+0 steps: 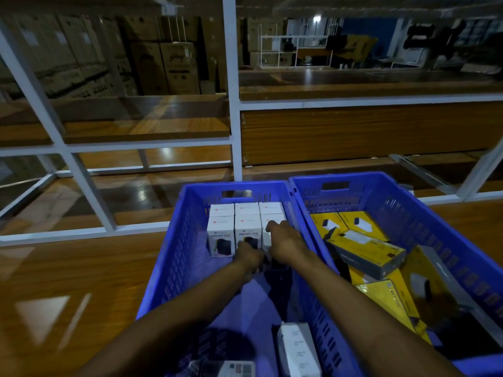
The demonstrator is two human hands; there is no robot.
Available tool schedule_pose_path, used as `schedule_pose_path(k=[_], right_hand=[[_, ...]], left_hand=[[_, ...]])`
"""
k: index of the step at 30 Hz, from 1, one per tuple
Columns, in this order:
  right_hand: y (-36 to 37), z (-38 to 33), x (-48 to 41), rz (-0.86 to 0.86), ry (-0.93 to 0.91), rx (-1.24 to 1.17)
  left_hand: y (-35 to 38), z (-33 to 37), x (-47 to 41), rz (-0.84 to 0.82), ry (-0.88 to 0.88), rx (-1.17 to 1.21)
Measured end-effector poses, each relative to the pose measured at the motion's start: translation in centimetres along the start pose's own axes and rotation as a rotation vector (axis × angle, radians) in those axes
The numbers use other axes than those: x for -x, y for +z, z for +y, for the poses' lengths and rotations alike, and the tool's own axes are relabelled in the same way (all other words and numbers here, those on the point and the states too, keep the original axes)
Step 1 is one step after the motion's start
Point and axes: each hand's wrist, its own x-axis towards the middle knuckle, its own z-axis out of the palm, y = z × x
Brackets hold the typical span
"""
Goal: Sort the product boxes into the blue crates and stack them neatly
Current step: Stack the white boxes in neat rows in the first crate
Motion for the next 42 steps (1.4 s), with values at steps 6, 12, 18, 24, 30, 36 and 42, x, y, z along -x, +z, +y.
schedule_pose_path(k=[6,12,18,24,30,36,42], right_hand=[[-0.6,-0.2,0.5,-0.045,-0.045,-0.014],[0.3,-0.3,2.0,-0.256,-0.157,0.159],[1.3,0.3,4.1,-0.294,-0.229,0.282],[2.3,1.2,6.5,-0.221,-0.258,0.288],[2.4,1.3,7.7,-0.189,-0.292,0.22],[2.2,1.4,7.7,-0.159,-0.276,0.11],[2.1,1.1,6.9,-0.139,-0.224,-0.249]], left_hand=[[-0.4,0.9,2.5,-0.051,0.037,-0.477],[0.8,-0.1,6.6,-0.342,-0.062,-0.71],[3.7,-1.0,8.4,-0.472,-0.363,-0.931],[4.8,-1.1,10.4,-0.602,-0.436,-0.91],[4.4,-0.9,11.4,-0.608,-0.519,-0.838],[-1.3,0.1,9.2,-0.442,-0.268,-0.612],[-7.1,3.5,9.5,-0.397,-0.101,-0.211]])
